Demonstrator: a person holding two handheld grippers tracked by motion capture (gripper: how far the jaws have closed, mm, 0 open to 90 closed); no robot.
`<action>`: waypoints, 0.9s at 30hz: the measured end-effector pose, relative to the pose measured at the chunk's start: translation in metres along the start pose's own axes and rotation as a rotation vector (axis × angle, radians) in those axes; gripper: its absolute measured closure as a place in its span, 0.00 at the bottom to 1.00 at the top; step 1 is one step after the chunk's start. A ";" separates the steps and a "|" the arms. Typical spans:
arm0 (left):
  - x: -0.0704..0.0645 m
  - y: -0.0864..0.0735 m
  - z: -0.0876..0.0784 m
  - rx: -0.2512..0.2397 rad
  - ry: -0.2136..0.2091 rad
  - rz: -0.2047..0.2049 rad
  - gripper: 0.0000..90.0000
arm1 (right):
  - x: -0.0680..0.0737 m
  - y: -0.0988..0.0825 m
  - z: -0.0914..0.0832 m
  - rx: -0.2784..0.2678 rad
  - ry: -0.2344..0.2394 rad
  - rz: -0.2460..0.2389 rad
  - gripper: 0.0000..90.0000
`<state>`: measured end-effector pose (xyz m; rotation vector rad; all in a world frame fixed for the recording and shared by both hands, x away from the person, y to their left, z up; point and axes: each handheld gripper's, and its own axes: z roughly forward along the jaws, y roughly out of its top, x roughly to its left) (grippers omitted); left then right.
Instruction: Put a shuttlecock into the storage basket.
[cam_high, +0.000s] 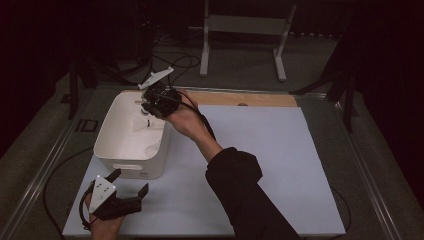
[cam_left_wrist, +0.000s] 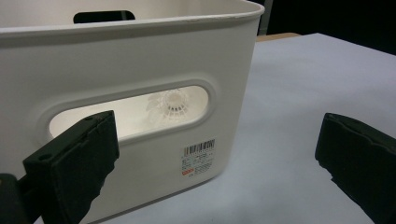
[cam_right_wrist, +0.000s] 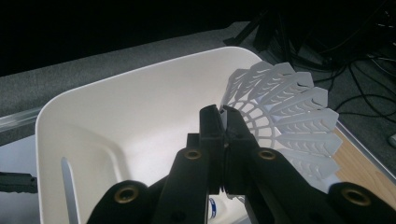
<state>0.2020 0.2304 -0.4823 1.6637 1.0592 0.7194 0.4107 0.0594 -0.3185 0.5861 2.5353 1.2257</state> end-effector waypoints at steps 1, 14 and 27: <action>0.000 0.000 0.000 0.000 0.000 0.000 0.00 | 0.000 0.000 0.000 0.001 0.001 0.000 0.99; 0.000 0.000 0.000 0.000 -0.001 0.001 0.00 | 0.000 -0.005 0.005 0.015 0.002 -0.001 0.98; 0.000 0.000 0.000 0.000 -0.001 0.004 0.00 | 0.001 -0.005 0.009 0.032 -0.010 -0.008 0.98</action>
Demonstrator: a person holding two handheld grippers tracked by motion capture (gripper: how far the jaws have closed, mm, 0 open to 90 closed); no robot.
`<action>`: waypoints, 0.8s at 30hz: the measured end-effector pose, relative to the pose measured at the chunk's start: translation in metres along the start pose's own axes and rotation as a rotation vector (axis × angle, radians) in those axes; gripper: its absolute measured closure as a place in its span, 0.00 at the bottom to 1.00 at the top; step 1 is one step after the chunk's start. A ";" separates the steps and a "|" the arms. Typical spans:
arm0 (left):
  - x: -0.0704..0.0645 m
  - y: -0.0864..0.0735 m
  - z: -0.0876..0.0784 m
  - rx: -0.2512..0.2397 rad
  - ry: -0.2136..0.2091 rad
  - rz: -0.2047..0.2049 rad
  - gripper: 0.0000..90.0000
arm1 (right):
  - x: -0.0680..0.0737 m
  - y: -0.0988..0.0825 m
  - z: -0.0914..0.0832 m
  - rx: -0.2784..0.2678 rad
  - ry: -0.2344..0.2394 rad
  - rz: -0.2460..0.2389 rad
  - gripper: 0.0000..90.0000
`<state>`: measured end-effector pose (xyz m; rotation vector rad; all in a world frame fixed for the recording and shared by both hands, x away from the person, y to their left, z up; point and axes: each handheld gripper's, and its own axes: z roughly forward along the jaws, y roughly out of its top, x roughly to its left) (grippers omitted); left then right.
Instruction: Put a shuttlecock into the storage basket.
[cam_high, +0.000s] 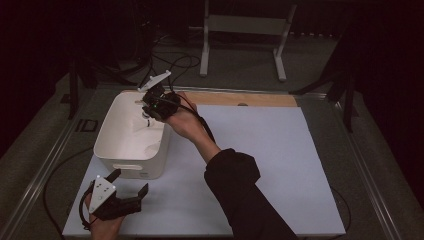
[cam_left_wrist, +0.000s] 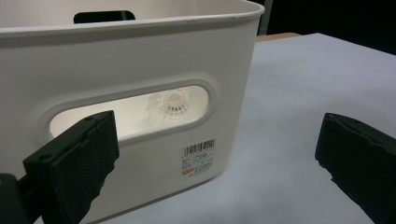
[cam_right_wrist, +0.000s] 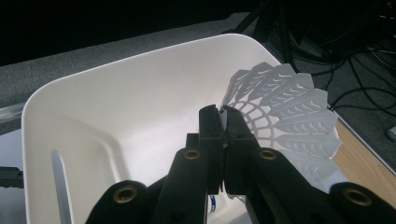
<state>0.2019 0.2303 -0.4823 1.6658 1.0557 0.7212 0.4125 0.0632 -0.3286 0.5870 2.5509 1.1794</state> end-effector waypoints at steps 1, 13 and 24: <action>0.000 0.000 0.000 0.000 0.000 0.000 0.00 | 0.000 0.000 0.000 0.001 0.000 0.001 0.98; 0.000 0.000 0.000 0.001 0.000 0.001 0.00 | -0.001 -0.001 0.002 0.004 -0.006 -0.001 0.98; 0.000 0.000 0.000 0.002 -0.001 -0.001 0.00 | -0.008 -0.003 0.005 0.003 -0.016 0.080 0.17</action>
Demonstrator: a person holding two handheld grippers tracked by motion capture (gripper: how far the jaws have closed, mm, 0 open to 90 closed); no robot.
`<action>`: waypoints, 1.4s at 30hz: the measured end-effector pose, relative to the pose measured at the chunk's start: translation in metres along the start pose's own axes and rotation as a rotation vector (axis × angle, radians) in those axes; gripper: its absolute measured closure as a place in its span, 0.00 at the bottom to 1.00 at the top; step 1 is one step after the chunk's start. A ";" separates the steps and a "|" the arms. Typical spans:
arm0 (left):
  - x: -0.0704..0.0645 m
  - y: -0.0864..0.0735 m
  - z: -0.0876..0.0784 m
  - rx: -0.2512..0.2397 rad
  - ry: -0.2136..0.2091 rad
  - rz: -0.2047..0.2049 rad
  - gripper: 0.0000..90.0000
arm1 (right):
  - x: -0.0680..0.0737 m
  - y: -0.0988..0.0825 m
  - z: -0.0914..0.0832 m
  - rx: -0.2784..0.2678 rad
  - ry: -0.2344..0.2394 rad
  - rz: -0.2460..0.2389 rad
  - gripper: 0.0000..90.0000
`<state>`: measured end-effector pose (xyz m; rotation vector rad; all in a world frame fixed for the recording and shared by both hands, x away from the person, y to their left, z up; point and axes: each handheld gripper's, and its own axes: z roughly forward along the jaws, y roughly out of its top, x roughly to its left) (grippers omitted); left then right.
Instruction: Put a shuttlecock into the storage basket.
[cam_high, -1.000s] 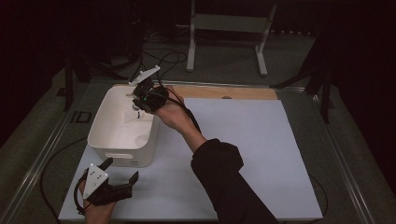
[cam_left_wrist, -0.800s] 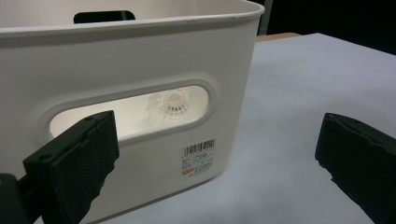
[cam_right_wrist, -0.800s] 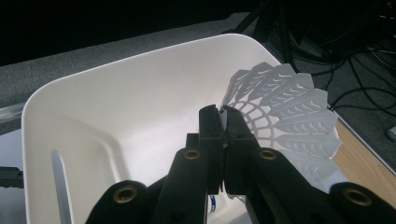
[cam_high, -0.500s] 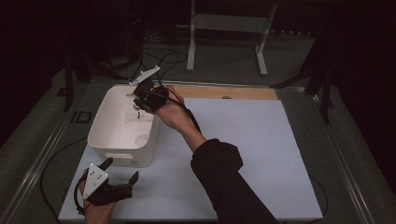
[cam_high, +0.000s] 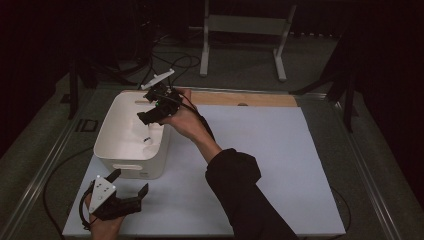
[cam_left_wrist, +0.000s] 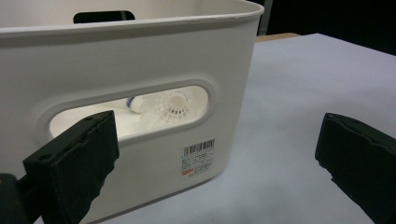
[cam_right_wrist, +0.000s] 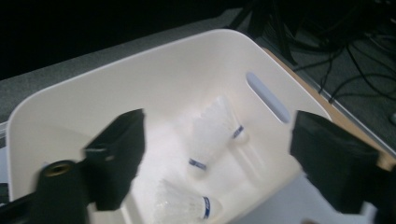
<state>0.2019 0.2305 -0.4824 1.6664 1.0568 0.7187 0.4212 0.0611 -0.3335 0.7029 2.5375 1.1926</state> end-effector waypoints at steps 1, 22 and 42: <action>0.000 0.000 0.000 0.000 0.000 0.000 0.00 | -0.001 -0.001 0.000 0.003 -0.005 -0.004 0.16; -0.001 0.000 0.001 0.003 -0.001 0.001 0.00 | -0.016 -0.023 -0.028 -0.065 0.001 0.061 0.11; -0.001 0.000 0.001 0.001 0.001 0.002 0.00 | -0.028 -0.052 -0.043 -0.088 -0.051 0.088 0.11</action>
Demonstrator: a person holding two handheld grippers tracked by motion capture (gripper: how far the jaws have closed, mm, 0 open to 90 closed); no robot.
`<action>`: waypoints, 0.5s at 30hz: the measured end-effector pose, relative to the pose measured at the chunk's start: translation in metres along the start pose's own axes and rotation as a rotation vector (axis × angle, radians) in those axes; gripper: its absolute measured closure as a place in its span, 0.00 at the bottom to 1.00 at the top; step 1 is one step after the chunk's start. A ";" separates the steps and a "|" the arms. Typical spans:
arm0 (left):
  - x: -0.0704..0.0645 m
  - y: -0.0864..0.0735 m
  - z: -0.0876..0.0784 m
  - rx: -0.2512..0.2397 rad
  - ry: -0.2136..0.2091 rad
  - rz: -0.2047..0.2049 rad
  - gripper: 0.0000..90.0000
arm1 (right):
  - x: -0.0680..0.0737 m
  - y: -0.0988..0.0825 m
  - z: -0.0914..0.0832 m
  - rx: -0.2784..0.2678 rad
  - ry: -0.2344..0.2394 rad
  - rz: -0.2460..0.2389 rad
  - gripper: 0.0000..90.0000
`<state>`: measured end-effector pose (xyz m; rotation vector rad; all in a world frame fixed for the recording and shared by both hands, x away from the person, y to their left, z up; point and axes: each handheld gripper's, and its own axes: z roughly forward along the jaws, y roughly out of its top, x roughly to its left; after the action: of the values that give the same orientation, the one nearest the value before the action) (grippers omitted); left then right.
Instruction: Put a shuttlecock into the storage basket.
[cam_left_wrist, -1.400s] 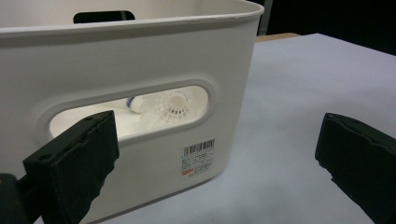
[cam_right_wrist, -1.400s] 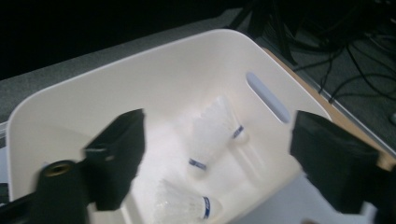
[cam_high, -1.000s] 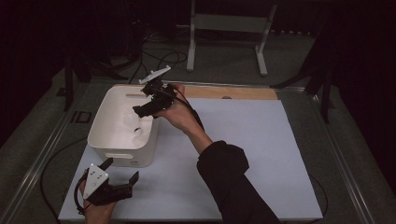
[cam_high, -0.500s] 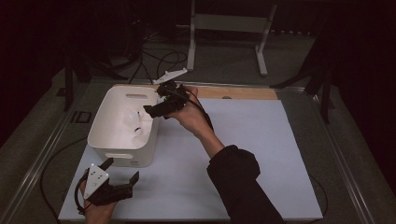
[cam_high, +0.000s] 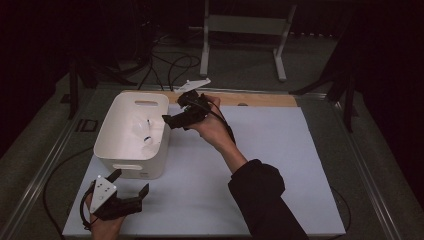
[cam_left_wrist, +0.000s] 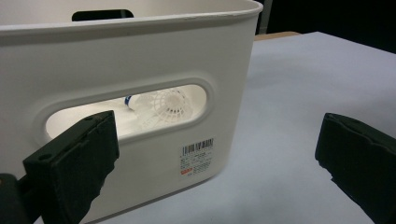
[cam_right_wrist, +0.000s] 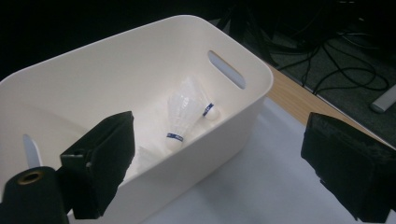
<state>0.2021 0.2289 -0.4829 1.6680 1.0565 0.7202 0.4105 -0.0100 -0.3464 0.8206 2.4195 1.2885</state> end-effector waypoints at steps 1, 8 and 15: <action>0.000 0.000 0.000 0.000 0.001 -0.001 0.00 | -0.001 -0.001 -0.001 -0.004 0.001 0.002 0.11; 0.000 0.000 0.000 -0.001 0.002 -0.002 0.00 | -0.007 -0.010 -0.009 -0.029 -0.022 0.022 0.11; 0.000 0.000 0.000 0.000 0.007 -0.001 0.00 | -0.013 -0.021 -0.019 -0.053 -0.033 0.039 0.11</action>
<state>0.2017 0.2290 -0.4827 1.6656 1.0622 0.7253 0.4042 -0.0396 -0.3529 0.8715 2.3444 1.3362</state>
